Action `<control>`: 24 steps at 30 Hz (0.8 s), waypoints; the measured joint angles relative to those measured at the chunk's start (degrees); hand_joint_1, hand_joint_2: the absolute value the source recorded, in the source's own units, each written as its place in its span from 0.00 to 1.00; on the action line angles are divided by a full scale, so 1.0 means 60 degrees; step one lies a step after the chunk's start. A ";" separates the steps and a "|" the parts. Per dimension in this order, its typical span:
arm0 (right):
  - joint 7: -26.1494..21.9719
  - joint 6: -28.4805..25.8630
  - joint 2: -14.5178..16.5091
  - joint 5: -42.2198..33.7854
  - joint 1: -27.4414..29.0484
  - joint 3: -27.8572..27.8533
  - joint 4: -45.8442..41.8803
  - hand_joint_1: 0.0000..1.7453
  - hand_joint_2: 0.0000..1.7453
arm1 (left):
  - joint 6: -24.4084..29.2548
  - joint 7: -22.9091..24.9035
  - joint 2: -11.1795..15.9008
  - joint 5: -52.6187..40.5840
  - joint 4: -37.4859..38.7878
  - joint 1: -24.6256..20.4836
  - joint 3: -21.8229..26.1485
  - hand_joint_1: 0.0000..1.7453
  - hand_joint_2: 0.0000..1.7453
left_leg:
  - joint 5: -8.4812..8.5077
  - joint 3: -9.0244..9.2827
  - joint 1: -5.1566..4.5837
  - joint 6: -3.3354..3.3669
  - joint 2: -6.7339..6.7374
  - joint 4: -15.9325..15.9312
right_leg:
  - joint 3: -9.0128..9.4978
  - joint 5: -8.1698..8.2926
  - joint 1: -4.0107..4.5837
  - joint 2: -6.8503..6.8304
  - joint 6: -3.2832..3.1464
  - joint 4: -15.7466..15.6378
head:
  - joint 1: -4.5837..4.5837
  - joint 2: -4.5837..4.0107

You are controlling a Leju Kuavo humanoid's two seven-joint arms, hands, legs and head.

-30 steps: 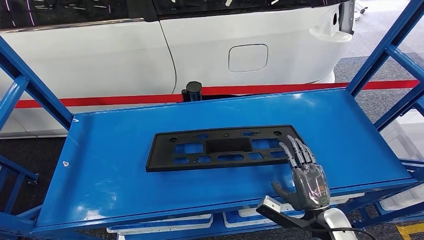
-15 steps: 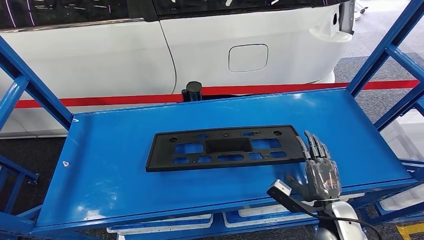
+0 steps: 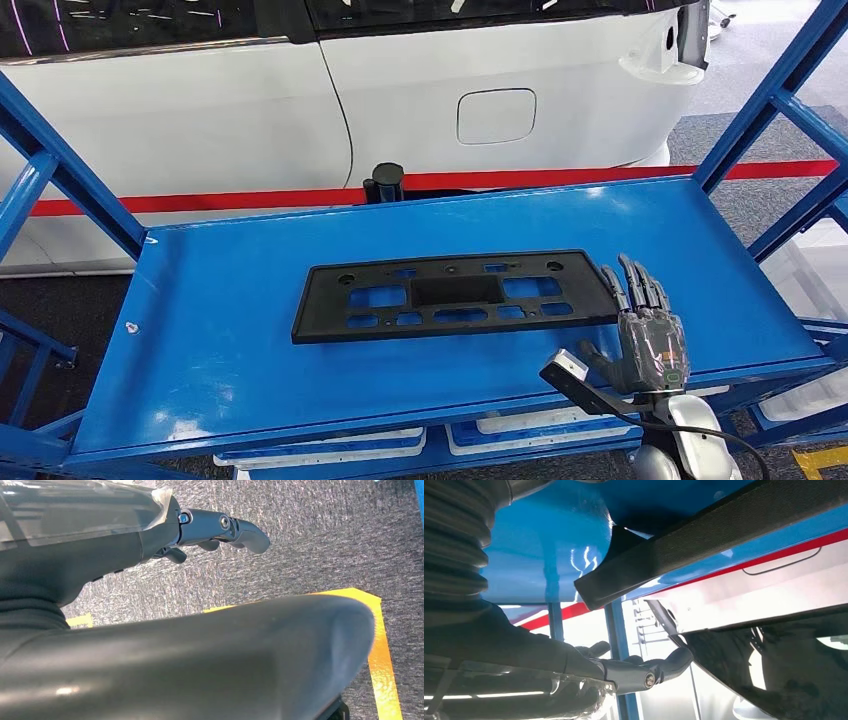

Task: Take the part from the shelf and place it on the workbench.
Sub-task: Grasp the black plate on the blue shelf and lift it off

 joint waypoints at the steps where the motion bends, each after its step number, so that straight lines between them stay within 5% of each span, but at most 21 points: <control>1: 0.0000 0.0000 0.0000 0.0000 0.0000 0.0000 0.0000 0.00 1.00 | 0.0000 0.0000 0.0000 0.0000 0.0000 0.0000 0.0000 0.00 0.00 | 0.0000 0.0000 0.0000 0.0000 0.0000 0.0000 | 0.0000 0.0000 0.0000 0.0000 0.0000 0.0000 | 0.0000 0.0000; 13: -0.0144 -0.0027 0.0003 0.0277 -0.0265 0.0064 0.0264 0.00 1.00 | -0.0015 0.0056 -0.0003 -0.0009 0.0000 -0.0029 -0.0002 0.00 0.00 | 0.0001 0.0000 0.0000 0.0000 0.0000 0.0000 | 0.0002 0.0000 0.0000 0.0000 0.0000 0.0000 | -0.0001 0.0000; 24: -0.0532 0.0064 0.0026 0.0549 -0.1923 0.1433 0.1809 0.00 1.00 | 0.0050 0.0088 -0.0042 0.0080 0.0000 -0.0094 -0.0006 0.00 0.00 | 0.0003 0.0011 0.0001 -0.0002 0.0002 0.0000 | 0.0009 0.0001 0.0000 0.0002 0.0000 0.0001 | 0.0000 0.0000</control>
